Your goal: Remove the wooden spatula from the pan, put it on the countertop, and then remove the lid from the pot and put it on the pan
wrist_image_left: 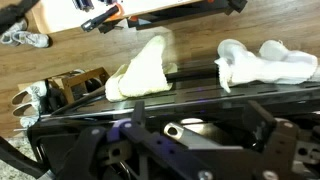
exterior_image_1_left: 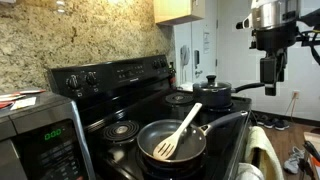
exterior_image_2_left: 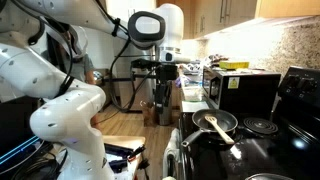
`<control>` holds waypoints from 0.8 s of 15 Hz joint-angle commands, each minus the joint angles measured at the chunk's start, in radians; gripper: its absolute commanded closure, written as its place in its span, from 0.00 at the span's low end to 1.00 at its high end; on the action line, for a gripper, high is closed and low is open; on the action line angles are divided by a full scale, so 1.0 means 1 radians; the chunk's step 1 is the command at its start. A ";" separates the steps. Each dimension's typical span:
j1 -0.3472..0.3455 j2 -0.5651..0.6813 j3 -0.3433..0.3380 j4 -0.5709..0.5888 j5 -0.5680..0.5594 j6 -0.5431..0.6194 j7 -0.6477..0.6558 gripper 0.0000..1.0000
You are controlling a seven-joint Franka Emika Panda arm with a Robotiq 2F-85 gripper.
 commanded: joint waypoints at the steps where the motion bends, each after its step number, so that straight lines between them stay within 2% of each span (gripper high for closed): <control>1: 0.009 0.002 -0.008 0.001 -0.005 -0.001 0.005 0.00; 6: 0.007 0.090 -0.152 0.077 -0.107 0.156 -0.287 0.00; 12: 0.061 0.276 -0.313 0.231 -0.055 0.275 -0.650 0.00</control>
